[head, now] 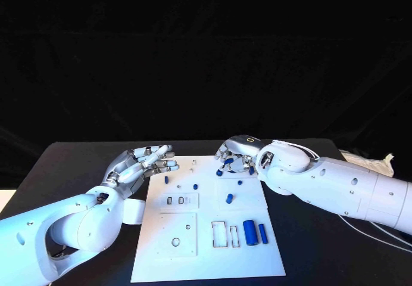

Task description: Assemble the parts on the task board

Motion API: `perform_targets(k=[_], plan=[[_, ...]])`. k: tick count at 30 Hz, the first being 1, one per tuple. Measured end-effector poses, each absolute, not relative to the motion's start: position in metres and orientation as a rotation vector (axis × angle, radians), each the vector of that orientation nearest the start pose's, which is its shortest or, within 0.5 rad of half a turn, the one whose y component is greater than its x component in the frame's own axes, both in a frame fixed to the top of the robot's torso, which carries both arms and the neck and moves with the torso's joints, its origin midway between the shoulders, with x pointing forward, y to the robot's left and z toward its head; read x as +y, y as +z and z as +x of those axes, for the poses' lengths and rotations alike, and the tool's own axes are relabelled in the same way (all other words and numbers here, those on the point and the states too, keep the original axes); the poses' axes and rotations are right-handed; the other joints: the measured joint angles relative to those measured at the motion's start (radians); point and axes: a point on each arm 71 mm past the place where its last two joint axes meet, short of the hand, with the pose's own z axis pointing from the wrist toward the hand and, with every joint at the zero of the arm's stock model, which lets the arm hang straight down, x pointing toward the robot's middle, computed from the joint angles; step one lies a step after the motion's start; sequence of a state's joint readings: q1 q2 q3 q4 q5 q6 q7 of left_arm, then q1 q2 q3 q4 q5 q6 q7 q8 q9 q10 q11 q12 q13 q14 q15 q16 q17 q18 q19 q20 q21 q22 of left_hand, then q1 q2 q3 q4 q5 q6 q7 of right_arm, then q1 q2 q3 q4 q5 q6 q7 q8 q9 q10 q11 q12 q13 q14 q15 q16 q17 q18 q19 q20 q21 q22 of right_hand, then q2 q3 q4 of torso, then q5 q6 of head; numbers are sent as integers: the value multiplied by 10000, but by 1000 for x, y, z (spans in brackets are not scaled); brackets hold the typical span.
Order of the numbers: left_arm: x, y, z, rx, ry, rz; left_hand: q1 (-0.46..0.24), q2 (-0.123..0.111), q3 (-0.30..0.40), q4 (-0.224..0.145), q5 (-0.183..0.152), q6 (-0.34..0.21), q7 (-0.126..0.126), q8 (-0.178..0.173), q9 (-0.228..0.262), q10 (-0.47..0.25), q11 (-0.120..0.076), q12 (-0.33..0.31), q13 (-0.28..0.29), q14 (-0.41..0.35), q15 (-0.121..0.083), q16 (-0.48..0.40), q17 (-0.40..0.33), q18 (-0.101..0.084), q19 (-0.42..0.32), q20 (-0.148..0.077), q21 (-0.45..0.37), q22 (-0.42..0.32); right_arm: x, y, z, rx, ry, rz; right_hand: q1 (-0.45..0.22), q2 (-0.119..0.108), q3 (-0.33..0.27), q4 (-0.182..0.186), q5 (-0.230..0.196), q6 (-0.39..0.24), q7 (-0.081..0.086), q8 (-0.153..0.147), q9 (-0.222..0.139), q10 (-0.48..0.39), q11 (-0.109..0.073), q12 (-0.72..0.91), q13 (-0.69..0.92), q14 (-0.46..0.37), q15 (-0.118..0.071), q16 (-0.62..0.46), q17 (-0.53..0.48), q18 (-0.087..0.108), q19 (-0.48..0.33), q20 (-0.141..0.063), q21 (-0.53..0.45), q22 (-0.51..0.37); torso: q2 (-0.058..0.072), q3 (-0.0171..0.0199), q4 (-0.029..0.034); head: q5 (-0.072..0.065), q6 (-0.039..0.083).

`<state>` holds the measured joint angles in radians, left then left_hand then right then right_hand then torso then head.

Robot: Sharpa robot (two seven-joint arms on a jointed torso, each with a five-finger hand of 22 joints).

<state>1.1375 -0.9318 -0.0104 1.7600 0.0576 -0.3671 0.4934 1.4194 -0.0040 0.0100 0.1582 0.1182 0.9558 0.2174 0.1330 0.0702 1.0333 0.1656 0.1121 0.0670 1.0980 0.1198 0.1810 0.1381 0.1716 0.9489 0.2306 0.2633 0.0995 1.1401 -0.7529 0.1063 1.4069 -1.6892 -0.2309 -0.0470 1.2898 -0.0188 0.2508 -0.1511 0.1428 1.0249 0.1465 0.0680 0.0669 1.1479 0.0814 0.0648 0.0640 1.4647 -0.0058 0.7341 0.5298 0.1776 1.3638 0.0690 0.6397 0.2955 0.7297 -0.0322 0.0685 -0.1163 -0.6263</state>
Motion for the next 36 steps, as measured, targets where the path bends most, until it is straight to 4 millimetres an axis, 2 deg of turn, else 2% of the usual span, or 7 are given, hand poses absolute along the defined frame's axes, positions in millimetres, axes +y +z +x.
perform_targets(k=[2, 7, 18, 20, 22, 29, 36], plan=[[189, -170, 437, 13554, -16969, -11657, 0, 0, -30, -30, 0, 0, 0, -34, -7, 0, 1, 0, 0, 0, 0, 0, 5, -1, 19, 20, -21, -11, -182, -171, 510, 15888, 5615, -3618, 13, -119, 141, 141, -55, 0, 0, 0, -1, 0, 0, 0, 0, 0, 0, 987, 962, 0, 45, 45, 788, 796, 43, -3, 19, -9, 16], [190, -169, 436, 13538, -16997, -11672, 0, 0, -41, -41, 0, 0, 0, -38, -11, -1, 2, -42, 0, 0, 0, 0, 9, -2, 35, 35, -41, -15, -180, -174, 511, 16119, 5216, -3950, 62, -177, 320, 320, -56, 10, -10, 0, -1, -37, 36, 0, -1, 0, 0, 1718, 1661, 1, -31, 121, 1549, 1557, 118, -7, 71, -20, 22], [190, -167, 436, 13532, -17005, -11681, 0, 0, -41, -41, 0, -1, 0, -75, -13, -2, 3, -57, -1, 0, 0, -48, 25, -3, 35, 35, -41, -42, -177, -178, 515, 16406, 4763, -4264, 135, -319, 643, 560, -56, 121, -45, 0, 7, -64, 8, 0, -2, 0, 1, 2626, 2563, 0, -158, 171, 2475, 2470, 221, -4, 104, -25, 92], [190, -167, 436, 13541, -17002, -11687, 0, 0, -41, -41, 0, -1, 0, -74, -19, -3, 3, -82, -1, 0, 0, -48, 30, -3, 35, 35, -41, -46, -178, -179, 516, 16451, 4698, -4296, 134, -317, 683, 600, -55, 120, -45, 0, 7, -64, 8, 0, -2, 0, 1, 2702, 2641, -111, -158, 171, 2561, 2558, 239, -6, 116, -49, 114], [190, -167, 436, 13549, -16997, -11692, 0, 0, -41, -41, 0, -1, 0, -74, -19, -3, 3, -83, -2, 0, 0, -48, 30, -2, 35, 36, -41, -46, -178, -179, 517, 16494, 4635, -4305, 134, -317, 704, 621, -55, 121, -45, 0, 7, -64, 8, 0, -2, 0, 1, 2720, 2680, -112, -158, 171, 2589, 2608, 249, -7, 129, -78, 119], [192, -168, 436, 13560, -16964, -11711, 0, 0, -70, -69, 0, -1, 0, -74, -18, -3, 3, -82, -2, -1, 1, -48, 30, -3, 35, 35, -99, -56, -181, -181, 519, 16649, 4424, -4318, 133, -317, 965, 742, -180, 265, -80, 1, 20, 40, 0, 0, -4, 0, 1, 2985, 2889, -111, -230, 172, 2902, 2877, 291, -30, 182, -136, 122], [192, -167, 436, 13578, -16949, -11725, 0, -1, -70, -69, 0, -1, 0, -120, -18, -4, 4, -96, -2, -1, 1, -107, 42, -3, 35, 36, -99, -60, -179, -182, 519, 16730, 4400, -4364, 177, -272, 1238, 907, -407, 427, -95, 1, 38, 222, -39, 0, -3, 0, 1, 3381, 3299, -109, -230, 172, 3288, 3284, 331, -41, 230, -165, 71]])
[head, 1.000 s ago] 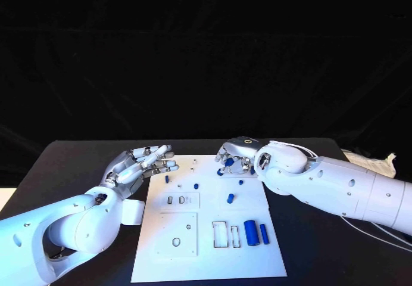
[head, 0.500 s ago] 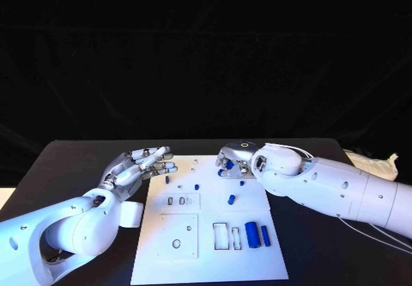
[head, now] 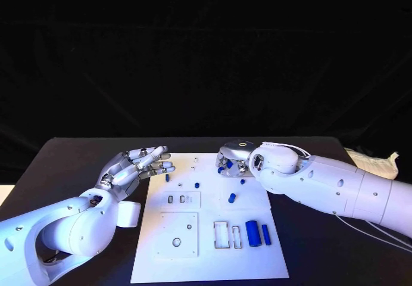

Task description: Assemble the parts on the task board

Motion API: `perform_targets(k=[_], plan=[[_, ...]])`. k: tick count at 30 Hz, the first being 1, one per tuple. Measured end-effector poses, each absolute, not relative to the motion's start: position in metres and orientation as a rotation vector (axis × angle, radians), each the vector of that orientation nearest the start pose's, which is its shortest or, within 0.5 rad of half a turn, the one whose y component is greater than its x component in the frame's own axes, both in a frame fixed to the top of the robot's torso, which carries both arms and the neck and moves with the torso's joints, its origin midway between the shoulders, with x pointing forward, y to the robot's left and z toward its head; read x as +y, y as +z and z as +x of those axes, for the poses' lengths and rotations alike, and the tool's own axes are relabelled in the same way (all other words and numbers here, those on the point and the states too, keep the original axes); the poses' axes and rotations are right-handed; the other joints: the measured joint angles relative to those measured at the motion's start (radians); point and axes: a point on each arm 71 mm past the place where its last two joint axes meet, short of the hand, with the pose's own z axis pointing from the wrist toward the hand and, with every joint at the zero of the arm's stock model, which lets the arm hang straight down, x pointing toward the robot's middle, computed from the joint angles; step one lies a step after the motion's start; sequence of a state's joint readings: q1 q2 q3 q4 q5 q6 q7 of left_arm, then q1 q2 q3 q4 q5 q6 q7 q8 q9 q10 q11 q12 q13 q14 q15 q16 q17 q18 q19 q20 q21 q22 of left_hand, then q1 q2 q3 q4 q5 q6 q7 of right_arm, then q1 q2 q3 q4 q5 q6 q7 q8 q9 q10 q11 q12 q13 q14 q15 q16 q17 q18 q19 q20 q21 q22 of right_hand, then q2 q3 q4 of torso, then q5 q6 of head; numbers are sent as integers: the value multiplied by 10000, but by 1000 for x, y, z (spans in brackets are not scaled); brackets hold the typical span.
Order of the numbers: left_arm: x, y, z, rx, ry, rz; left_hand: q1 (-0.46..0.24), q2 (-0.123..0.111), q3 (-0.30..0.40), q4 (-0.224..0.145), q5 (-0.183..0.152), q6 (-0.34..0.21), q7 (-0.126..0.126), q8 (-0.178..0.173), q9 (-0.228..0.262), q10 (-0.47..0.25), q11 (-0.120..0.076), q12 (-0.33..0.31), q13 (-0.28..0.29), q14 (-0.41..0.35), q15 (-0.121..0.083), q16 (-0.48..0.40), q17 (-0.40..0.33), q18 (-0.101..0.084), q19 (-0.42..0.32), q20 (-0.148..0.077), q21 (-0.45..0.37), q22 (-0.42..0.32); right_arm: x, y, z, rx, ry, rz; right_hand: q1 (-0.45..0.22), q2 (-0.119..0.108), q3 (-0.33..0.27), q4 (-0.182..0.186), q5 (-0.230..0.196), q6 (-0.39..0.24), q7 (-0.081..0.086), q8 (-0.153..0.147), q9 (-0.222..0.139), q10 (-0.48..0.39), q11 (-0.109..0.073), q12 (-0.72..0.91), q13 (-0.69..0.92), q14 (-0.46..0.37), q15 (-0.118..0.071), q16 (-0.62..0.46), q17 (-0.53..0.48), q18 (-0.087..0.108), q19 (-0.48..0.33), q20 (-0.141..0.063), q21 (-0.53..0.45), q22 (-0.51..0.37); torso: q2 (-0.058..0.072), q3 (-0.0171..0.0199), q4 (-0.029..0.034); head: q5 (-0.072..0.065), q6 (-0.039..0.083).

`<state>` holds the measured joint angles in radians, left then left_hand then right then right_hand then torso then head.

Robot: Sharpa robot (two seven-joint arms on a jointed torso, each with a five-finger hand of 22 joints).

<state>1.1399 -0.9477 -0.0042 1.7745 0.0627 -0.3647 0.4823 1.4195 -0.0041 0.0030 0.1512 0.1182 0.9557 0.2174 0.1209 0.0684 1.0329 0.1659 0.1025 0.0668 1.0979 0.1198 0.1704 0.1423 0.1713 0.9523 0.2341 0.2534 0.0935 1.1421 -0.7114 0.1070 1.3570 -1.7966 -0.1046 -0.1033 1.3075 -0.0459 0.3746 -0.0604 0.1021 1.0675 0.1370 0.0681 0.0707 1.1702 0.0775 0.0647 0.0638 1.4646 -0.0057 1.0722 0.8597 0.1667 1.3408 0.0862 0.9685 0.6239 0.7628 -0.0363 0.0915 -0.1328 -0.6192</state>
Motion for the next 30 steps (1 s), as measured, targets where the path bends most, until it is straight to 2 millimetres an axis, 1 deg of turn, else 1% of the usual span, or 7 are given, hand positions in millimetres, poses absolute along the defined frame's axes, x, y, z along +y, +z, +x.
perform_targets(k=[5, 6, 7, 13, 15, 20, 30], plan=[[192, -168, 436, 13589, -16935, -11735, 0, 0, 0, 0, 0, 0, 0, 0, 0, 0, 0, -40, -1, 0, 0, 0, 0, 1, 0, 0, 0, -9, -179, -182, 521, 16742, 4386, -4341, 36, 36, 177, 123, -73, 221, -47, 50, 43, 201, -75, -2, 22, 36, -36, 265, 265, 5, 0, 0, 290, 325, 15, -12, 42, 0, -35], [193, -168, 436, 13589, -16930, -11737, 0, 0, 0, 0, 0, 0, 0, 0, 0, 0, 0, -40, -1, 0, 0, 0, 0, 0, 0, 0, 0, -9, -179, -181, 521, 16742, 4387, -4335, 36, 36, 195, 141, -75, 268, -72, 50, 51, 273, -79, -14, 23, 18, -55, 322, 326, -114, 0, 0, 355, 407, 17, -15, 47, 0, -36], [193, -168, 436, 13589, -16927, -11739, 0, 0, 0, 0, 0, 0, 0, 0, 0, 0, 0, -40, -1, 0, 0, 0, -1, 0, 0, 0, 0, -9, -179, -181, 521, 16741, 4387, -4329, 36, 36, 218, 164, -80, 321, -69, 50, 54, 303, -87, -16, 25, 1, -71, 365, 368, -127, 0, 0, 410, 464, 20, -19, 51, 0, -38], [193, -168, 436, 13591, -16903, -11749, 0, 0, 0, 0, 0, 0, 0, 0, 0, 0, 0, -40, -1, 0, 0, 0, 11, 0, 0, 0, 0, -9, -179, -180, 521, 16669, 4432, -4265, 51, 50, 415, 242, -141, 635, -140, 170, 119, 623, -191, 1, 38, 3, -143, 570, 596, -126, -22, -22, 697, 808, 43, -33, 85, -12, -52], [193, -168, 436, 13591, -16894, -11753, 0, 0, 0, 0, 0, 0, 0, 0, 0, 0, 0, -40, -1, 0, 0, 0, 11, 0, 0, 0, 0, -9, -178, -180, 521, 16606, 4486, -4205, 65, 64, 526, 243, -183, 711, -164, 200, 137, 737, -187, 2, 38, 8, -149, 650, 642, -127, 3, -76, 793, 894, 50, -35, 96, -23, -38], [194, -168, 436, 13597, -16877, -11763, 0, 0, -27, -27, 0, 0, 0, 0, 1, 0, 0, -40, -1, 35, 36, 0, 10, 0, 0, 0, 1, -21, -174, -177, 519, 16194, 4784, -3949, 91, 89, 657, 244, -231, 796, -161, 201, 193, 768, -197, 1, 41, 38, -179, 686, 709, -126, 4, -77, 889, 1020, 65, -38, 124, -35, 10], [194, -168, 436, 13614, -16872, -11773, 0, 0, -27, -27, 0, 0, 0, -34, 1, -1, 1, -40, -1, 35, 36, 0, 23, 0, 0, 0, 1, -21, -156, -166, 524, 15170, 5175, -3385, 146, 35, 783, 231, -188, 758, -122, 197, 243, 770, -199, -18, 26, 38, -178, 725, 708, -126, -32, -112, 1006, 1130, 85, -64, 174, -12, 97]])
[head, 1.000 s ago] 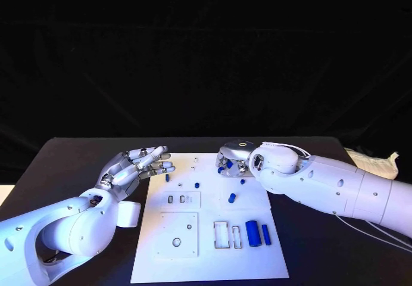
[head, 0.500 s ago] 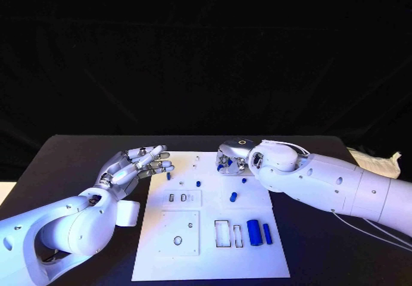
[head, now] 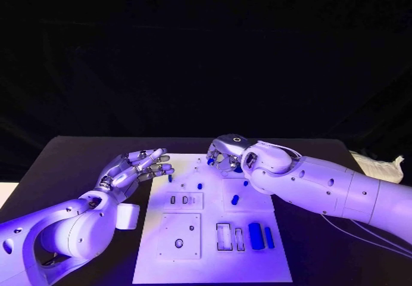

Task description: Assemble the parts on the task board

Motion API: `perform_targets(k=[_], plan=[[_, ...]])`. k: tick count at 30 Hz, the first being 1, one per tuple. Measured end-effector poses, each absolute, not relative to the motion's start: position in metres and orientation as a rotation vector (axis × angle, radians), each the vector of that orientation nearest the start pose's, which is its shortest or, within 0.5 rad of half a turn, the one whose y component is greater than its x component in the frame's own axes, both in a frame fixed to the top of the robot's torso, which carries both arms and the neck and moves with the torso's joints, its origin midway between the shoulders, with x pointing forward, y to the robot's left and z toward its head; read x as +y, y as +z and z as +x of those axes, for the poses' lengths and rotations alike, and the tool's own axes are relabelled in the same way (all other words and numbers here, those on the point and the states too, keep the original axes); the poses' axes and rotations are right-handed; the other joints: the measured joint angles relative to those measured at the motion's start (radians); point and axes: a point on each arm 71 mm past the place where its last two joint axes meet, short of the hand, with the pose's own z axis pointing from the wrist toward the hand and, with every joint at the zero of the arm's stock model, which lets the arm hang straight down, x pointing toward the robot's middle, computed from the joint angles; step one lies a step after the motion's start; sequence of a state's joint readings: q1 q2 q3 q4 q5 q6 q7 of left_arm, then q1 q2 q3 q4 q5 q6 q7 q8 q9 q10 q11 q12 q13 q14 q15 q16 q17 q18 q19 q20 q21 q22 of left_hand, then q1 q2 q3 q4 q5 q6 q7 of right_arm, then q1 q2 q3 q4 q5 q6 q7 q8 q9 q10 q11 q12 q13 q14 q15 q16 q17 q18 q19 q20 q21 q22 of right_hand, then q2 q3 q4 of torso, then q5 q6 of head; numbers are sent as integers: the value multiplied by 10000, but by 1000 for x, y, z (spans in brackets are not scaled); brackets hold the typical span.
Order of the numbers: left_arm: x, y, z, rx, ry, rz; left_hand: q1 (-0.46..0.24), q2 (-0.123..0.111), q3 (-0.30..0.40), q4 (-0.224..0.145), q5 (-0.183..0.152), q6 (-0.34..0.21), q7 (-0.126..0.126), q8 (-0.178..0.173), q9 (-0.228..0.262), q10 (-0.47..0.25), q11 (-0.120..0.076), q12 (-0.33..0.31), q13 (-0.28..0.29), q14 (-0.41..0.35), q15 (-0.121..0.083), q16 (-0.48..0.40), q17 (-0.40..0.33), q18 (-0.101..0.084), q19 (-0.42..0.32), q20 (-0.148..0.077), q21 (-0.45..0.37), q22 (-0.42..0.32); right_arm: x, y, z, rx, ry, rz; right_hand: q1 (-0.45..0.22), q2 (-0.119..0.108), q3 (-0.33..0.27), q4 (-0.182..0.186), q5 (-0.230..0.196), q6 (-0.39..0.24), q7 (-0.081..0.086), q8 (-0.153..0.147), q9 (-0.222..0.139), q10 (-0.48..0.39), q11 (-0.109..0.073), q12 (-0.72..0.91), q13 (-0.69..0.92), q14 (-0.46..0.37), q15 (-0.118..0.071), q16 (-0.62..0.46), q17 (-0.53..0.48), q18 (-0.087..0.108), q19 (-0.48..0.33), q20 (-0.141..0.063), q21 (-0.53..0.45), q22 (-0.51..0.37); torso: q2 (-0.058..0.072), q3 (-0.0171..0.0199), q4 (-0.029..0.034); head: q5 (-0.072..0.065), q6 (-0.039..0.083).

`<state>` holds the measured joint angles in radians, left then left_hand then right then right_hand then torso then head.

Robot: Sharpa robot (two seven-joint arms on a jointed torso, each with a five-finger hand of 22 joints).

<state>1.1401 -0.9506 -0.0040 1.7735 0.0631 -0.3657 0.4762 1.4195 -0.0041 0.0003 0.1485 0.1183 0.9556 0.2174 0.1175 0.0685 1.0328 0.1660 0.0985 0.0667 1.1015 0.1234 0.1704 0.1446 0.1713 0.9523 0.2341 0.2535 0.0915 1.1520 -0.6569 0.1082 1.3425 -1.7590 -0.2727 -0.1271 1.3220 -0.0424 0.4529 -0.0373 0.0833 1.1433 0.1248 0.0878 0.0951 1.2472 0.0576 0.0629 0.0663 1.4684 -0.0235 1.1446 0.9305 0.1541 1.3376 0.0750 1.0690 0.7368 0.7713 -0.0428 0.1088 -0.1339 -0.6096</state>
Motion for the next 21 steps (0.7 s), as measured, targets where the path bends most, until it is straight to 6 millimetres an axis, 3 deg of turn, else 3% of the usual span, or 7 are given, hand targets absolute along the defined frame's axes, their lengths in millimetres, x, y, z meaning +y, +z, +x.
perform_targets(k=[11, 21], plan=[[193, -168, 436, 13639, -16895, -11775, 41, 41, 0, 0, 0, 0, 0, 0, 0, 0, 0, 0, 0, 0, 0, 0, -2, -1, 0, 0, 0, -8, -134, -166, 533, 14800, 5115, -2885, 0, 0, 57, 57, -1, -27, 26, -93, 20, -82, 82, -3, -17, 0, 1, 49, -1, 0, 0, 1, 69, 41, 33, -5, 46, 57, 104], [192, -168, 436, 13664, -16909, -11779, 41, 41, 0, 0, 0, 0, 0, 0, 0, 0, 0, -37, 0, 0, 0, 0, -3, 0, 0, 0, -37, -7, -128, -169, 538, 14817, 4885, -2634, 98, 16, 57, 58, -9, -47, 44, -134, 8, -99, 99, -35, -42, -1, 1, 48, 10, 0, 0, 1, 69, 59, 51, -23, 59, 52, 35]])
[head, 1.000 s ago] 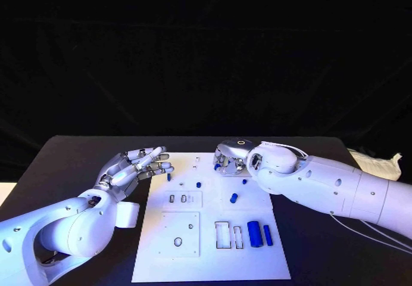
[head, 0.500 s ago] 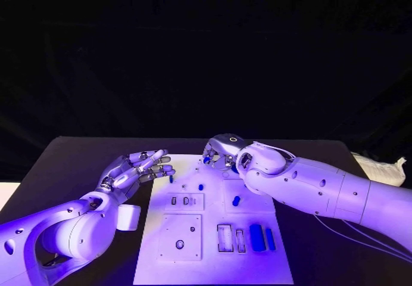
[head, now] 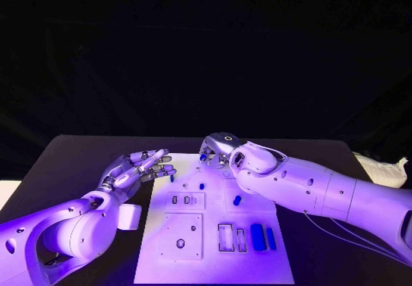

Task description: Assemble the parts on the task board

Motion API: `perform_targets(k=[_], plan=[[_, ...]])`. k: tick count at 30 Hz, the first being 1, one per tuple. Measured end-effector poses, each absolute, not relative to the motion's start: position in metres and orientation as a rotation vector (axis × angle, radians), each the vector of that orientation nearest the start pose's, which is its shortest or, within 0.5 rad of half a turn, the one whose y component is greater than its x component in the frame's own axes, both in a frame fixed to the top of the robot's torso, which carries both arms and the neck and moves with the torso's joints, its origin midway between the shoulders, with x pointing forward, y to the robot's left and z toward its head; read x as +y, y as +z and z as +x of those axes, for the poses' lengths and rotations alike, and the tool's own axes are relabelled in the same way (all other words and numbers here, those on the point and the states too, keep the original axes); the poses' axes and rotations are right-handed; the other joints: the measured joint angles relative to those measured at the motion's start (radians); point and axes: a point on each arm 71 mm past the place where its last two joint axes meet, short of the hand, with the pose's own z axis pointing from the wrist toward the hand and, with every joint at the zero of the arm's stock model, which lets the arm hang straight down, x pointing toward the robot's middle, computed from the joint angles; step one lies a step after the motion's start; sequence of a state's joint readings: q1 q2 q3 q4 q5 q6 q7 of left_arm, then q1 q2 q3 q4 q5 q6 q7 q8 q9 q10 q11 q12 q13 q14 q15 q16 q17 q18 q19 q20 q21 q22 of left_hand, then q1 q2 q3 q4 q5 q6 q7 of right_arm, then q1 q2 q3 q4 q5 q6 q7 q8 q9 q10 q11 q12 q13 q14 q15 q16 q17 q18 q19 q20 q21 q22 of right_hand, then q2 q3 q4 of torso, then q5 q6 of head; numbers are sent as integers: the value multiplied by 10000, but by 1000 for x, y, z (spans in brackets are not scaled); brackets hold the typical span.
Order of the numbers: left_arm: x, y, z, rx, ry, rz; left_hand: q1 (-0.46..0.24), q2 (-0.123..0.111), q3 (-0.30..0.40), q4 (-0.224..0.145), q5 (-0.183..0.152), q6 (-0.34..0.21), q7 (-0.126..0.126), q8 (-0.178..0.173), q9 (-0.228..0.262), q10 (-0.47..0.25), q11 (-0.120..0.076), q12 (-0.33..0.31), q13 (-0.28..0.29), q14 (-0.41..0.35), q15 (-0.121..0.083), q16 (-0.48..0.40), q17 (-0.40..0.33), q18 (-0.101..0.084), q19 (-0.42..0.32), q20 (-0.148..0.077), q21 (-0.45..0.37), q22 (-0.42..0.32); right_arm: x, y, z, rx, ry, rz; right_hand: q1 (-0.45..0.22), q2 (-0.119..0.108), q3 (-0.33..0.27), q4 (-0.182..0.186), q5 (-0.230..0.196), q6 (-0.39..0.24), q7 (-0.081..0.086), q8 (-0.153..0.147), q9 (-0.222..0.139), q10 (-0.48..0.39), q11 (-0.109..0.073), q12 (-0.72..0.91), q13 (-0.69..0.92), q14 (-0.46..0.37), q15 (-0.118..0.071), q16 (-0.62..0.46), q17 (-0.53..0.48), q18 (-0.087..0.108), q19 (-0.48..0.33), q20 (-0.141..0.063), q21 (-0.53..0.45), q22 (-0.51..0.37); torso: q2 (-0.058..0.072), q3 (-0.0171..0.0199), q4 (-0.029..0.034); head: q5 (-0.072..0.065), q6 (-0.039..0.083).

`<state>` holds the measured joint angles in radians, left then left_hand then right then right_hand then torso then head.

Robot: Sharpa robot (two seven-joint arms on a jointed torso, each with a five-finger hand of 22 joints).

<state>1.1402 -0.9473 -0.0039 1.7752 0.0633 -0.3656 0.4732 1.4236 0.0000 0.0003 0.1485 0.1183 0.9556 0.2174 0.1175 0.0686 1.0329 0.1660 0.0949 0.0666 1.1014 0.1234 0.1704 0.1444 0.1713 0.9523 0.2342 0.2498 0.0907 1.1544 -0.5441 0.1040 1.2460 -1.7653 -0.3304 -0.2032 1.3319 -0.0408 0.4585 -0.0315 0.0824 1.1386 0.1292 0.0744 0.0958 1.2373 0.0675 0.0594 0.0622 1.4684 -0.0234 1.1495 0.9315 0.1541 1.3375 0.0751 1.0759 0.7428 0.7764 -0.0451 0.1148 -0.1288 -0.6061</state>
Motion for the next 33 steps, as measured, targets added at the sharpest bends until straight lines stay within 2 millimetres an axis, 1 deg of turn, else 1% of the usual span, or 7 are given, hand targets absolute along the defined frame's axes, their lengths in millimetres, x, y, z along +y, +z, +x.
perform_targets(k=[7, 23, 26, 28, 30, 31, 33], plan=[[191, -168, 436, 13673, -16910, -11782, 0, 0, 0, 0, 0, 0, 0, 1, 0, 0, 0, 0, 0, 0, 0, 0, -1, -1, 0, 0, 0, 0, -126, -170, 539, 14837, 4747, -2608, 8, 7, -2, 0, -20, -16, 15, -26, -4, -2, 3, -26, -2, 0, 0, 0, 14, 1, 0, 0, 0, 4, 0, -1, 21, -37, -27], [191, -168, 436, 13691, -16910, -11790, 0, 0, 0, 0, 0, 0, 0, 1, 1, 0, 0, 0, 0, 0, 0, -12, 13, -1, 0, 0, 0, -11, -122, -174, 542, 15077, 4508, -2773, -10, -11, 41, 45, -76, -99, 63, -80, 11, -177, 37, -14, 17, 0, 1, 87, 57, 2, -76, 77, 47, 52, 6, -20, 53, -56, -110], [191, -168, 436, 13700, -16906, -11795, 0, 0, -28, -28, 0, 0, 0, 2, -8, 0, 0, 0, -1, 0, 0, -48, 13, -1, 0, 0, 0, -20, -122, -174, 542, 15099, 4479, -2779, -92, -92, 54, 58, -75, -141, 104, -95, 11, -216, 73, 19, 33, -3, 4, 87, 72, 2, -75, 76, 108, 68, 6, -22, 58, -58, -114], [191, -168, 436, 13708, -16902, -11802, 0, 0, -28, -28, 0, 0, 0, 2, -8, 0, 0, 0, 0, 0, 0, -48, 12, -1, 0, 0, 1, -20, -122, -174, 542, 15116, 4463, -2786, -131, -182, 53, 90, -73, -280, 118, -92, 13, -349, 91, 62, 38, -38, 39, 87, 54, 2, -130, 131, 116, 48, 8, -23, 58, -56, -117], [191, -168, 436, 13716, -16898, -11808, 0, 0, -28, -28, 0, 0, 0, 2, -7, 0, 0, 0, -1, 0, 0, -48, 12, 0, 0, 0, 1, -20, -123, -175, 542, 15135, 4437, -2786, -291, -414, -35, 253, -138, -678, 214, -73, -55, -771, 179, 16, 19, -27, 191, 11, -174, 2, -294, 186, -1, -177, 12, -25, 58, -48, -124], [191, -168, 436, 13719, -16896, -11811, 0, 0, -28, -28, 0, 0, 0, 2, -8, 0, 0, 0, 0, 0, 0, -48, 12, -1, 0, 0, 1, -20, -123, -175, 543, 15146, 4416, -2777, -361, -485, -82, 300, -195, -852, 237, -94, -114, -1002, 224, 14, 6, -19, 200, -74, -288, 3, -368, 216, -103, -331, 12, -26, 58, -47, -129], [191, -168, 436, 13727, -16891, -11817, 0, 0, -28, -28, 0, -37, 37, -45, -8, 0, 0, -50, 0, 0, 0, -48, 26, -1, 0, 0, 1, -20, -124, -176, 543, 15168, 4367, -2753, -391, -631, -269, 356, -251, -1303, 312, -103, -229, -1760, 341, 14, -18, -58, 313, -310, -612, 3, -616, 293, -413, -801, 12, -27, 58, -47, -135]])
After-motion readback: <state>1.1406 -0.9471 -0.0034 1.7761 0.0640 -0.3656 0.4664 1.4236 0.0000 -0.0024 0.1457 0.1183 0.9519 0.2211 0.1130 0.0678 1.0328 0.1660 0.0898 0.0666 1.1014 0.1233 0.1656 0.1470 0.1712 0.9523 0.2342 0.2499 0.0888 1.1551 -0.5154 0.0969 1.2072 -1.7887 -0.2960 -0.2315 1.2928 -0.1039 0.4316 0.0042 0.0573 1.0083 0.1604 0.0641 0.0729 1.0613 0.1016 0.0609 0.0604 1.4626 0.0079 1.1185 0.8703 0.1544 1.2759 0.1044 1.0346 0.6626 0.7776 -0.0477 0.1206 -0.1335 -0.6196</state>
